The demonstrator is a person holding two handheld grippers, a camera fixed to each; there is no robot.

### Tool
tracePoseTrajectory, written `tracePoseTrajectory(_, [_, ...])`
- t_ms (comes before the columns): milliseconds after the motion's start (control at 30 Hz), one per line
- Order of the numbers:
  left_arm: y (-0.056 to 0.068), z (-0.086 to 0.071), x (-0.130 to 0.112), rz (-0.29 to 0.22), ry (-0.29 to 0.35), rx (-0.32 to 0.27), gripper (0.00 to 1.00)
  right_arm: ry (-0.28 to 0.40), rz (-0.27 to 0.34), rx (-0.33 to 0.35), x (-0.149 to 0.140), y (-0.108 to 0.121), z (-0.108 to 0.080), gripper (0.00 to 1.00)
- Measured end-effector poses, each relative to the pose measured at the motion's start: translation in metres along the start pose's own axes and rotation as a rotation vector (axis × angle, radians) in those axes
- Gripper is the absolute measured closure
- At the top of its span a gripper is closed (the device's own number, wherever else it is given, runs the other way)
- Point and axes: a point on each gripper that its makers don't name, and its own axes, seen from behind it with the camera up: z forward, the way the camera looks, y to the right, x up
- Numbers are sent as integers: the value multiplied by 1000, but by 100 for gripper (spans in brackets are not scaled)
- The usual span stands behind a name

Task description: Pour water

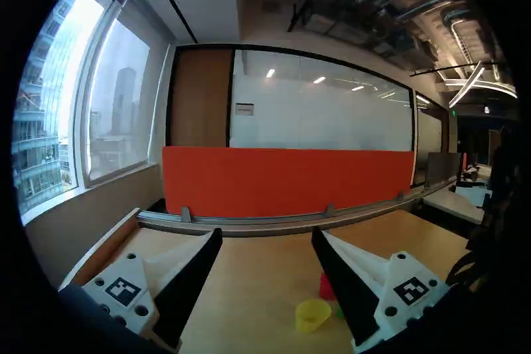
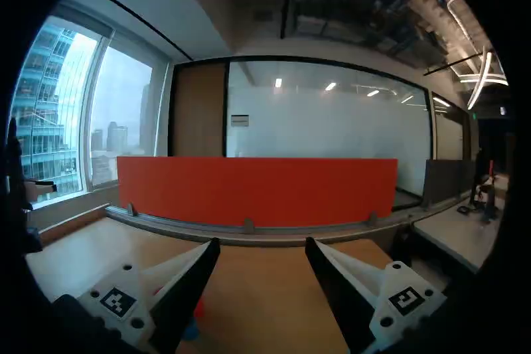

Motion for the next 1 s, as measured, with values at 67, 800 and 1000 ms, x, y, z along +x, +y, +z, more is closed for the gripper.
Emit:
tracePoseTrajectory(67, [1, 0, 0, 7, -3, -6, 0, -1, 1, 4, 1, -1, 1, 1])
tracePoseTrajectory(800, [52, 2, -1, 15, -40, -262, 0, 40, -76, 347, 19, -59, -5, 1])
tracePoseTrajectory(1000, [70, 2, -13, 60, -69, -345, 0, 2, -94, 449, 11, -73, -7, 1])
